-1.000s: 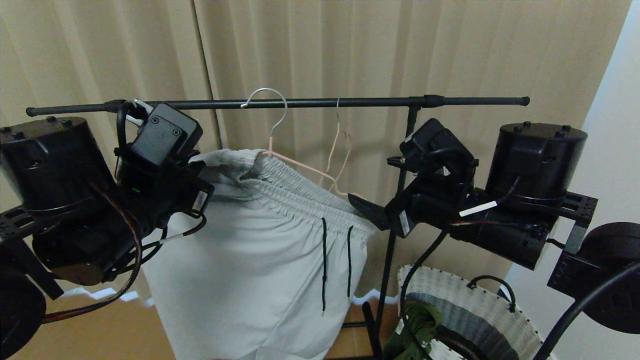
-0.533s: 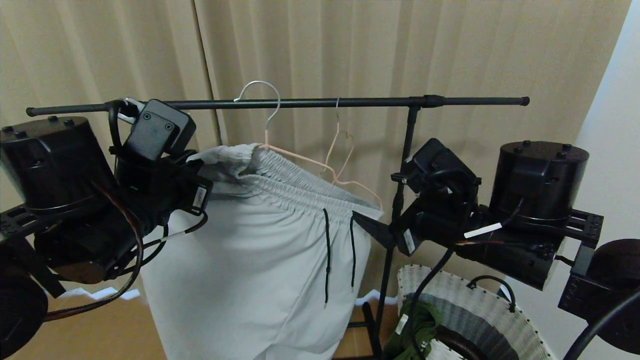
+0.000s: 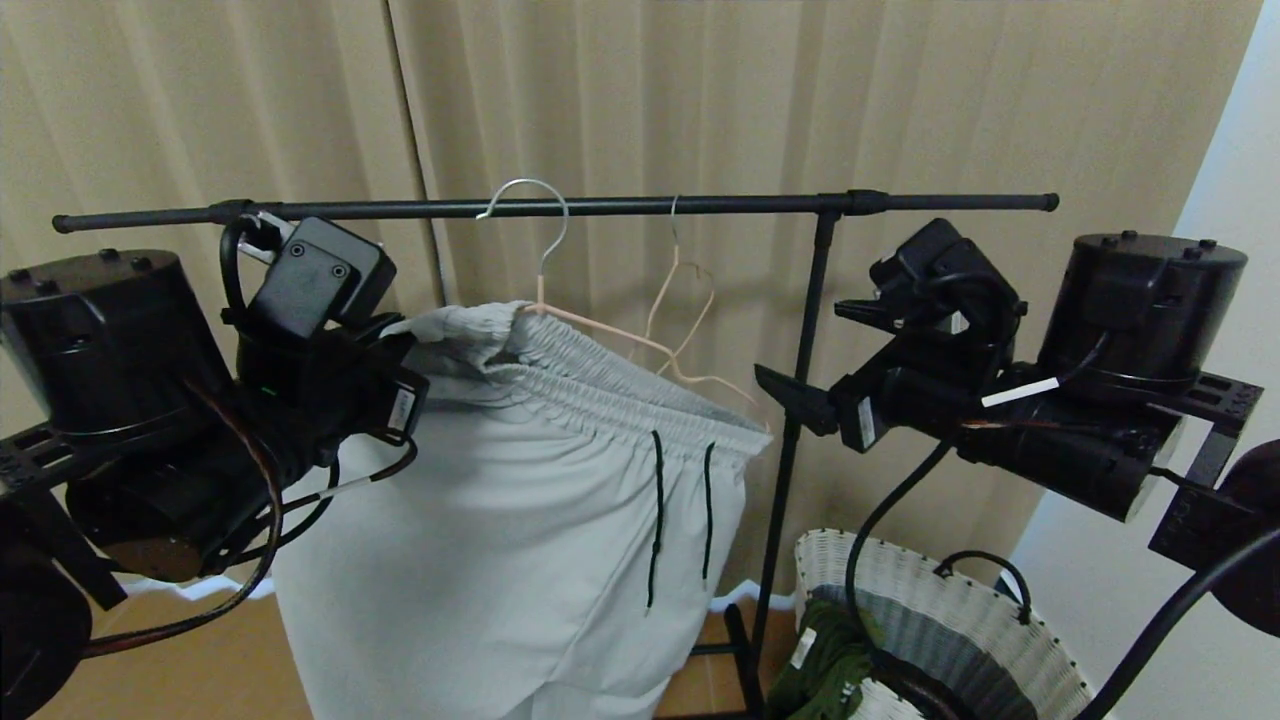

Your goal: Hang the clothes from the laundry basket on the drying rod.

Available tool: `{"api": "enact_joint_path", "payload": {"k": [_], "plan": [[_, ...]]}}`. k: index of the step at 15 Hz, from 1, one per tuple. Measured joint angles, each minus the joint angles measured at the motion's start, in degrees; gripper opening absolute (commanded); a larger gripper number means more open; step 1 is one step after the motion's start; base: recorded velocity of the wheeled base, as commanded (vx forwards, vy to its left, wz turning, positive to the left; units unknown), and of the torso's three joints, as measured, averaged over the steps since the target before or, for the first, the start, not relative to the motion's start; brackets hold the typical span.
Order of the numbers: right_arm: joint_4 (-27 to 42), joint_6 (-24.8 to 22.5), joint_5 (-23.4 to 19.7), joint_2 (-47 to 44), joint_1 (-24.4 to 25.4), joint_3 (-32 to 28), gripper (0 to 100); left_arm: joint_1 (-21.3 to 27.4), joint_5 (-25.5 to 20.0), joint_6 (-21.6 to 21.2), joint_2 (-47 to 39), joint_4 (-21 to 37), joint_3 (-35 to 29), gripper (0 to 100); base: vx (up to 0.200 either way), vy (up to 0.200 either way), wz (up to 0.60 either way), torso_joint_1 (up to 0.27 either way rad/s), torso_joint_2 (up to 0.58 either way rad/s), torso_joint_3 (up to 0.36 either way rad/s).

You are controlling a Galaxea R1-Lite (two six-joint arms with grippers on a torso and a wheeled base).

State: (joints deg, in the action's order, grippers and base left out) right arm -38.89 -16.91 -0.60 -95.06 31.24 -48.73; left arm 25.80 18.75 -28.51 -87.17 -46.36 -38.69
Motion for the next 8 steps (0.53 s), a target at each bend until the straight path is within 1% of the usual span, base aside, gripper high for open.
{"api": "enact_joint_path", "payload": {"k": [1,3,4,6,8], "plan": [[0.05,0.05,-1.43,0.07,-0.77,0.05,100,0.09,-1.38,-0.39,0.11,0.0,0.06,0,0.0,0.0,0.0,0.0,0.0,0.0],[0.46,0.0,-7.41,0.09,-2.74,0.17,100,0.06,-4.79,-1.95,0.41,-0.04,0.06,0,0.0,0.0,0.0,0.0,0.0,0.0],[0.77,-0.02,-9.56,0.0,-3.96,0.3,100,0.09,-6.35,-2.22,0.73,-0.15,0.06,0,0.0,0.0,0.0,0.0,0.0,0.0],[0.85,-0.02,-13.12,-0.11,-5.34,0.83,100,0.06,-7.47,-2.68,1.23,-0.52,0.06,0,0.0,0.0,0.0,0.0,0.0,0.0],[0.85,-0.02,-14.51,-0.13,-6.36,1.44,100,0.02,-8.35,-2.71,1.49,-1.58,0.06,0,0.0,0.0,0.0,0.0,0.0,0.0]]}}
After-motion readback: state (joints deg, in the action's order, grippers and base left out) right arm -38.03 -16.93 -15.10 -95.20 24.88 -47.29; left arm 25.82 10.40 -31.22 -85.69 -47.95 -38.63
